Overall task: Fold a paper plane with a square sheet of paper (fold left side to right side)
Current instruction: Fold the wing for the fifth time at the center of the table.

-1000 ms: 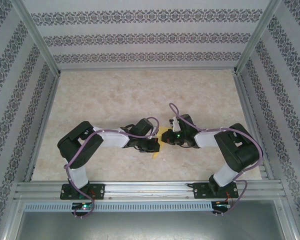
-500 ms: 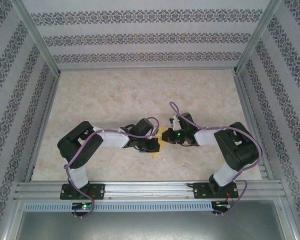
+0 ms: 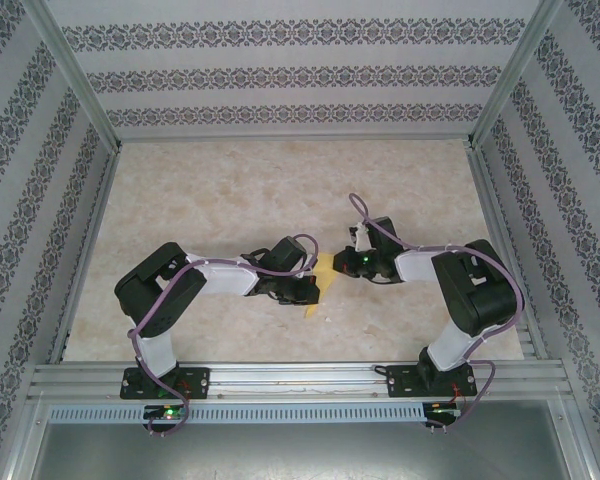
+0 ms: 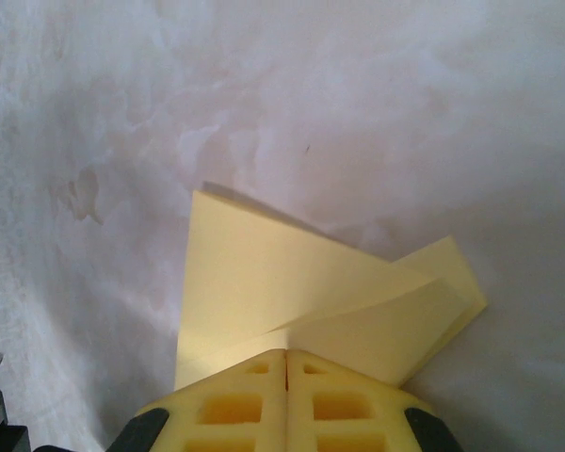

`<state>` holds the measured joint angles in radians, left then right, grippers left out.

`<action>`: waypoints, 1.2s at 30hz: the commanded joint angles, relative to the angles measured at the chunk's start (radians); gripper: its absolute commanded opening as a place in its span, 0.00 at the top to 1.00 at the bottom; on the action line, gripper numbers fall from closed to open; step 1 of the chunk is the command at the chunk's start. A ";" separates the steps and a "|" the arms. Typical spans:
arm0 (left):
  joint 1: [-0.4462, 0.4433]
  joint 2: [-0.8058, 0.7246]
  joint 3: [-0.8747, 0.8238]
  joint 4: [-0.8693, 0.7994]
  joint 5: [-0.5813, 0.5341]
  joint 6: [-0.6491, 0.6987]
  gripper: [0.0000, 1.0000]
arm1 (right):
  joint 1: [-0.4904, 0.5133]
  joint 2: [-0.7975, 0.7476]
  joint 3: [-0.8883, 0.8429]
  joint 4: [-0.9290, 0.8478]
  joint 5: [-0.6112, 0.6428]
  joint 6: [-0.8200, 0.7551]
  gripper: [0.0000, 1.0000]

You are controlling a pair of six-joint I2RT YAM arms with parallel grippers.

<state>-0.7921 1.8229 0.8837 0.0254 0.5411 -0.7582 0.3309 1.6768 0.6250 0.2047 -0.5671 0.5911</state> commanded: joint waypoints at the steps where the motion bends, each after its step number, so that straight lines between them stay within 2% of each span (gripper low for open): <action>1: -0.009 0.036 -0.057 -0.218 -0.112 0.028 0.96 | -0.022 0.022 0.027 -0.023 0.029 -0.042 1.00; 28: -0.009 0.020 -0.068 -0.206 -0.119 0.022 0.97 | -0.147 0.094 0.143 -0.065 -0.026 -0.083 1.00; 36: -0.012 0.007 -0.065 -0.200 -0.124 0.018 0.96 | -0.149 -0.073 0.146 -0.172 -0.027 -0.100 1.00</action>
<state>-0.7929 1.8038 0.8696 0.0189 0.5133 -0.7582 0.1867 1.6848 0.7593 0.0814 -0.5964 0.5198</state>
